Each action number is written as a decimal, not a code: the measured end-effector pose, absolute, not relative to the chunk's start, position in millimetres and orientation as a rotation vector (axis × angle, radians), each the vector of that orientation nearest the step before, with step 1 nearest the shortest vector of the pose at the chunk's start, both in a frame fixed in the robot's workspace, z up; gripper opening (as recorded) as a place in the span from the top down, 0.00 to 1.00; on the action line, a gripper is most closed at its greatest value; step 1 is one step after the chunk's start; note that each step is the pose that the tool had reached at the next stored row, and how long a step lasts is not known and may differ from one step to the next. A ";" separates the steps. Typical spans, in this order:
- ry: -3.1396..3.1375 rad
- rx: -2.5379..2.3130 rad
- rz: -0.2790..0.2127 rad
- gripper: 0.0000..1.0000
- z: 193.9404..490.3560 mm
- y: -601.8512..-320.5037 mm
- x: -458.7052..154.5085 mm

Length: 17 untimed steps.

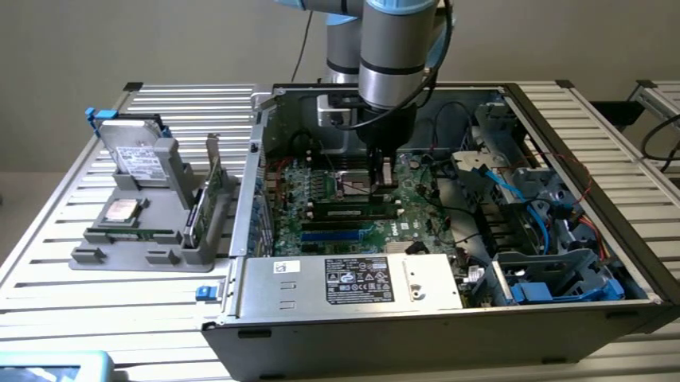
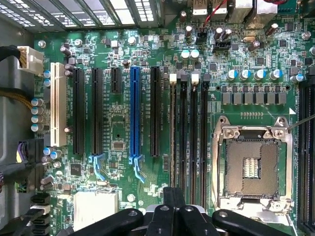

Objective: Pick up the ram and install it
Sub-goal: 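Press down the ram until it locks into place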

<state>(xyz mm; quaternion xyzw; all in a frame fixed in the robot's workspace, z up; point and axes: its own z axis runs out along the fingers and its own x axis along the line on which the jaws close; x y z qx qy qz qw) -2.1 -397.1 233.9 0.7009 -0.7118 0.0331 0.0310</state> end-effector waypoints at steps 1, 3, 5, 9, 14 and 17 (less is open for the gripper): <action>-2.193 2.160 0.102 0.89 233.4 -396.9 -2.1; -2.194 2.160 0.101 0.89 232.7 -396.3 -2.1; -2.195 2.160 0.101 0.89 232.3 -396.1 -2.1; -2.196 2.160 0.099 0.89 230.9 -395.7 -2.1; -2.197 2.160 0.098 0.89 229.2 -395.7 -2.1; -2.197 2.160 0.097 0.89 228.4 -395.7 -2.1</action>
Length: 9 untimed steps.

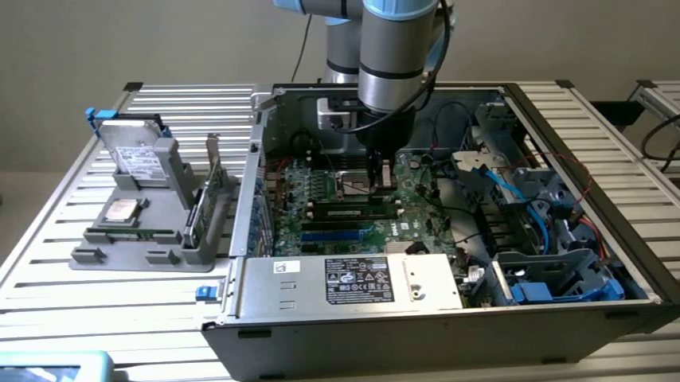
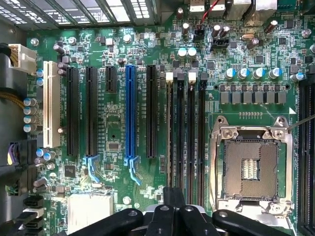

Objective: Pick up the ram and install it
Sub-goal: 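Press down the ram until it locks into place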

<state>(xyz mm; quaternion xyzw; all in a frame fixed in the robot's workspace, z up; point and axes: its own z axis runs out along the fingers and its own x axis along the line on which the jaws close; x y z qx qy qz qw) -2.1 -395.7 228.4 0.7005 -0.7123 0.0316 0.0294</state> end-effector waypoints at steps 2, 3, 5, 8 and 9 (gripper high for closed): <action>-2.197 2.160 0.097 0.89 227.8 -395.7 -2.1; -2.197 2.160 0.098 0.89 227.5 -395.7 -2.1; -2.197 2.160 0.098 0.89 226.9 -395.8 -2.1; -2.197 2.161 0.097 0.89 226.2 -395.7 -2.1; -2.197 2.160 0.098 0.89 226.1 -395.7 -2.1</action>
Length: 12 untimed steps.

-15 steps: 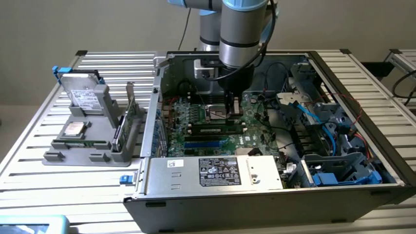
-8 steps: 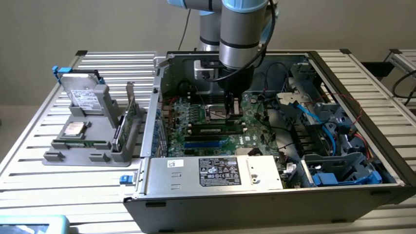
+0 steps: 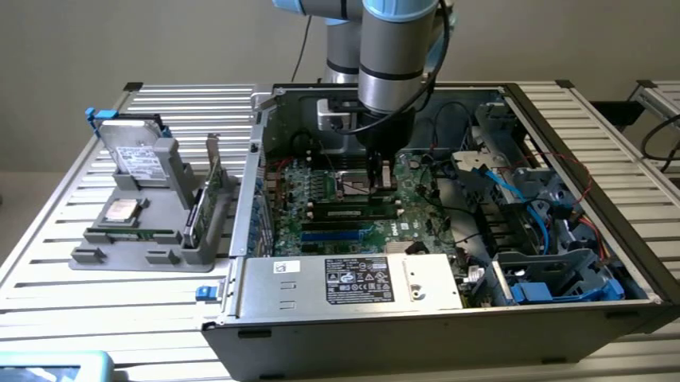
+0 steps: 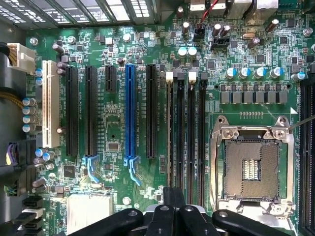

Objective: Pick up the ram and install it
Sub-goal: 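Press down the ram until it locks into place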

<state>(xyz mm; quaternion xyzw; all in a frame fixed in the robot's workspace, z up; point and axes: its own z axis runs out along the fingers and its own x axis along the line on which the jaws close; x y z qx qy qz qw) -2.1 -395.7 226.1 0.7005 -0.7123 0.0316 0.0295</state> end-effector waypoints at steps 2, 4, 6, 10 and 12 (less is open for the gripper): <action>-2.197 2.161 0.097 0.89 225.4 -395.7 -2.1; -2.197 2.160 0.097 0.89 225.3 -395.7 -2.1; -2.198 2.161 0.096 0.89 226.9 -395.5 -2.9; -2.197 2.161 0.097 0.89 234.0 -395.6 -12.5; -2.197 2.161 0.097 0.89 234.1 -395.6 -19.6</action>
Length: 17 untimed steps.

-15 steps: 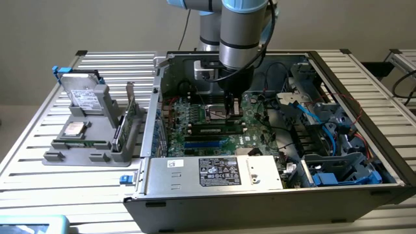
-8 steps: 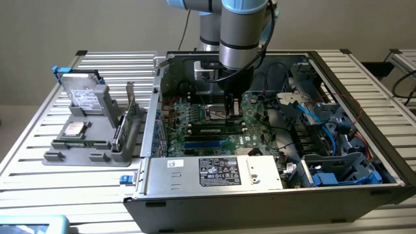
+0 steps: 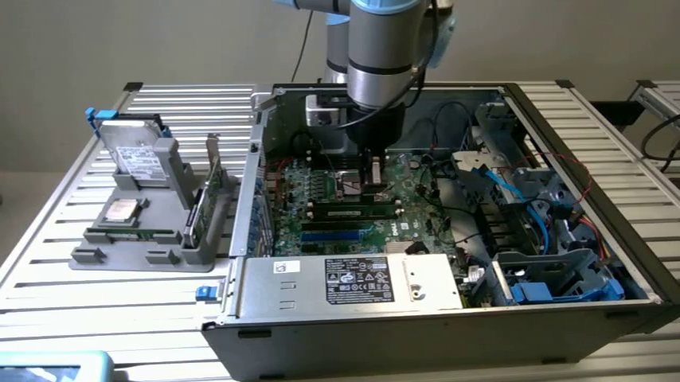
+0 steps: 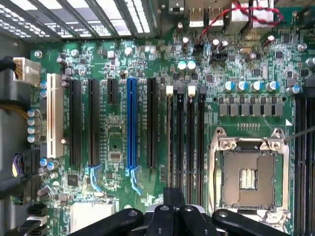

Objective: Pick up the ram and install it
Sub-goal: 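Press down the ram until it locks into place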

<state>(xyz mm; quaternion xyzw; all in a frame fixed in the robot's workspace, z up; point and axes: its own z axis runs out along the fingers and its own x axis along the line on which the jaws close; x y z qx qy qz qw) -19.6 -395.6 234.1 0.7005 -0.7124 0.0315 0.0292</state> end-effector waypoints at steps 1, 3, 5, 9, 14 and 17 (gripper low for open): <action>-2.198 2.161 0.099 0.89 234.2 -395.7 -23.1; -2.200 2.163 0.104 0.89 234.2 -395.7 -30.1; -2.203 2.165 0.109 0.89 234.2 -395.7 -37.4; -2.207 2.169 0.118 0.89 234.2 -395.6 -49.1; -2.210 2.171 0.125 0.89 232.7 -395.7 -53.7; -2.210 2.172 0.126 0.89 231.6 -395.6 -53.7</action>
